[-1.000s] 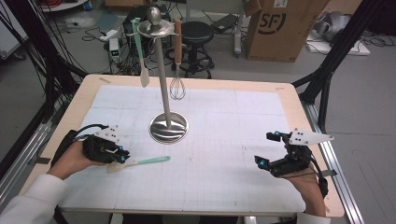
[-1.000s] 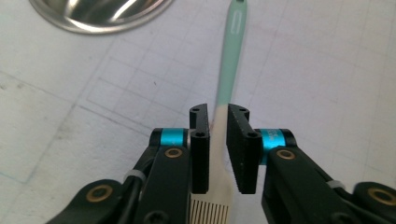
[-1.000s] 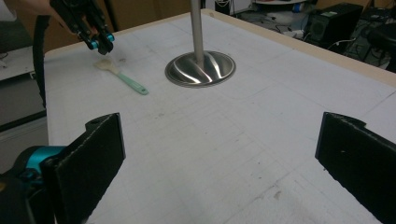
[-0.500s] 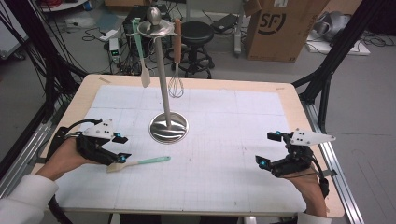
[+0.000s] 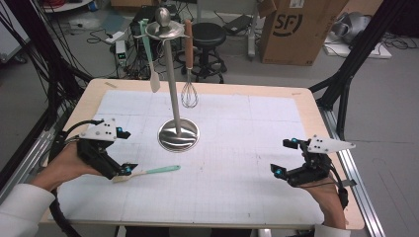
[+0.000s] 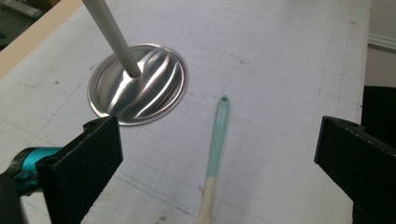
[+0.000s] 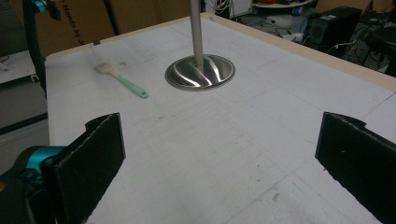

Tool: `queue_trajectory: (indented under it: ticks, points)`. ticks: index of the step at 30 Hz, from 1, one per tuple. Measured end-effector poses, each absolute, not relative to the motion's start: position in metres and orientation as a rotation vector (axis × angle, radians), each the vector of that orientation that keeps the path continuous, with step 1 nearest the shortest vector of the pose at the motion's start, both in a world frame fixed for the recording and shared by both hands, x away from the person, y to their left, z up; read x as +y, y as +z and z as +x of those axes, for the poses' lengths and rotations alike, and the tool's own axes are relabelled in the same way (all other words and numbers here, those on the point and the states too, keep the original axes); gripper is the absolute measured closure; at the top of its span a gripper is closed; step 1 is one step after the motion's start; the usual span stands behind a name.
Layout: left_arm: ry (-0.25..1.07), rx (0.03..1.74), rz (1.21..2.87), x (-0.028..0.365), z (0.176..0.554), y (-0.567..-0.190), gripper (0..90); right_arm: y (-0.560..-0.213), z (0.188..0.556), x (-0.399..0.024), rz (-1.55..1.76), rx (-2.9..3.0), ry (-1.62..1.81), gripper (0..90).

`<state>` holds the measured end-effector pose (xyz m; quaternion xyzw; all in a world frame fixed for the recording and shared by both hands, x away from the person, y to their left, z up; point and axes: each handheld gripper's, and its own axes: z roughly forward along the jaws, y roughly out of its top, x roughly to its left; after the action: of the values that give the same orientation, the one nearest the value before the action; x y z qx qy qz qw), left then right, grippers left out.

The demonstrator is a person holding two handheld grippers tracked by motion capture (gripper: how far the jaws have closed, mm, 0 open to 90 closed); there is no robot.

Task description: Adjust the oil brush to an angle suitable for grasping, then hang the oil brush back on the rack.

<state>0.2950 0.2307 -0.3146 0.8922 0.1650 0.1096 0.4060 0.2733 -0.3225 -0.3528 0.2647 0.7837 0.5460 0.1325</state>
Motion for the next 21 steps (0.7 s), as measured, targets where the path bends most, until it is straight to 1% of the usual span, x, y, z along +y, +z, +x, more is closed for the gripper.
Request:
queue_trajectory:
  ticks: [5, 8, 21]
  points:
    - [0.269, 0.405, 2.272, 0.225, 0.296, -0.310, 1.6, -0.353, 0.273, -0.323, 0.768, 2.274, 1.584, 0.5]
    - [0.264, 0.428, 2.286, 0.221, 0.297, -0.308, 1.6, -0.353, 0.274, -0.322, 0.767, 2.276, 1.585, 0.5]
    - [0.231, 0.393, 2.343, 0.201, 0.307, -0.315, 2.1, -0.353, 0.270, -0.325, 0.768, 2.270, 1.583, 0.5]
